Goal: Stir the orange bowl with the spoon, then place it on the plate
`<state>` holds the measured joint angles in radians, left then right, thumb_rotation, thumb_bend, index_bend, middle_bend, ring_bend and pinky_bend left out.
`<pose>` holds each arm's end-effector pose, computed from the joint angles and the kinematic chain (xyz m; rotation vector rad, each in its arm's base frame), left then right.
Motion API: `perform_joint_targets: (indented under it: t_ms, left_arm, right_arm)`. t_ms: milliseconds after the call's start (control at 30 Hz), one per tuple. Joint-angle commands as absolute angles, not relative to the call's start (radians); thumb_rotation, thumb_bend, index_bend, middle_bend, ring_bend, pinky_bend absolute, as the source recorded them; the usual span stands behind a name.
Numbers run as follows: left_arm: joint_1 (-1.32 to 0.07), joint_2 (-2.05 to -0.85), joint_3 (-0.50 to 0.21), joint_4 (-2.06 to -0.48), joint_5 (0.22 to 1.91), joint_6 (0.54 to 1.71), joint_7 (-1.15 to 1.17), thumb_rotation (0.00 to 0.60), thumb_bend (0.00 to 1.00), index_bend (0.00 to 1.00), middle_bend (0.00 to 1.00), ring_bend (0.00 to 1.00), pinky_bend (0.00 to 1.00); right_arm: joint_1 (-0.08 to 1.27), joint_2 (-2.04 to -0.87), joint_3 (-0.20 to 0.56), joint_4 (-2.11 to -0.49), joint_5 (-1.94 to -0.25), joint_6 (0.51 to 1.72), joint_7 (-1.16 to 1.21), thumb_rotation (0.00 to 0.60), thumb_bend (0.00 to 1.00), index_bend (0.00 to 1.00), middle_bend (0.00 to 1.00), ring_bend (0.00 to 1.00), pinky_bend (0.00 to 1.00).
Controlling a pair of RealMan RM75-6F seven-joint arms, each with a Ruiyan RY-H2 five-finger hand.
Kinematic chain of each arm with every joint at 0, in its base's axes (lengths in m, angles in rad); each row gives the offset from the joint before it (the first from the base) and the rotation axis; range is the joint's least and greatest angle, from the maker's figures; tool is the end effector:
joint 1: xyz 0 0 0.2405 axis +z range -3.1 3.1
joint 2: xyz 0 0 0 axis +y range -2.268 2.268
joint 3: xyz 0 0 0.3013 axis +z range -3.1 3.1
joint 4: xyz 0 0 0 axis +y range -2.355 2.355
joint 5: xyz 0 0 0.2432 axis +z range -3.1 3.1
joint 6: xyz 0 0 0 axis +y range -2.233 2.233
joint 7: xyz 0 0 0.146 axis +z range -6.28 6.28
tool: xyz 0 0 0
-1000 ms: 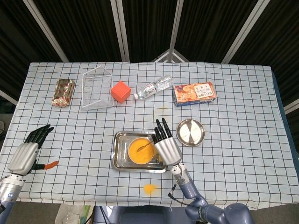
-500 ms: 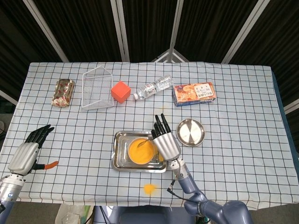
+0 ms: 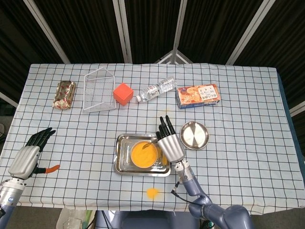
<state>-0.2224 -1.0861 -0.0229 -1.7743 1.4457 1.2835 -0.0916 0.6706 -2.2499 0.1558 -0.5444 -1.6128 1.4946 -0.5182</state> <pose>-0.3199 0.2214 0.1152 -1.4931 -1.1898 -0.9909 -0.1564 -0.3346 -0.1711 1.6246 -0.0995 1.0168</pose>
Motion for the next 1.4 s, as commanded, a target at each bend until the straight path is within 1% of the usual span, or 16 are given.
perform_joint_targets:
  t_ms: [33, 367, 800, 1100, 1400]
  left_arm:
    - [-0.222, -1.086, -0.022, -1.775, 1.447, 1.284, -0.091, 0.6, 0.0, 0.0, 0.0, 0.0, 0.02]
    - [-0.221, -1.087, -0.021, -1.777, 1.448, 1.287, -0.085, 0.6, 0.0, 0.0, 0.0, 0.0, 0.02]
    - [-0.221, -1.089, -0.02, -1.778, 1.449, 1.286, -0.079, 0.6, 0.0, 0.0, 0.0, 0.0, 0.02]
    - [-0.22, -1.09, -0.02, -1.778, 1.447, 1.287, -0.076, 0.6, 0.0, 0.0, 0.0, 0.0, 0.02]
    - [-0.221, -1.09, -0.021, -1.779, 1.443, 1.285, -0.074, 0.6, 0.0, 0.0, 0.0, 0.0, 0.02]
  right_arm:
    - [0.661, -2.253, 0.148, -0.541, -1.612, 1.499, -0.513, 0.6, 0.64, 0.8, 0.38, 0.09, 0.0]
    - [0.624, -2.249, 0.107, -0.558, -1.629, 1.529, -0.501, 0.6, 0.64, 0.8, 0.38, 0.09, 0.0]
    - [0.585, -2.213, 0.076, -0.628, -1.651, 1.564, -0.513, 0.6, 0.64, 0.8, 0.38, 0.09, 0.0]
    - [0.579, -2.195, 0.078, -0.686, -1.662, 1.579, -0.522, 0.6, 0.64, 0.8, 0.38, 0.09, 0.0]
    - [0.595, -2.181, 0.105, -0.727, -1.659, 1.571, -0.538, 0.6, 0.64, 0.8, 0.38, 0.09, 0.0]
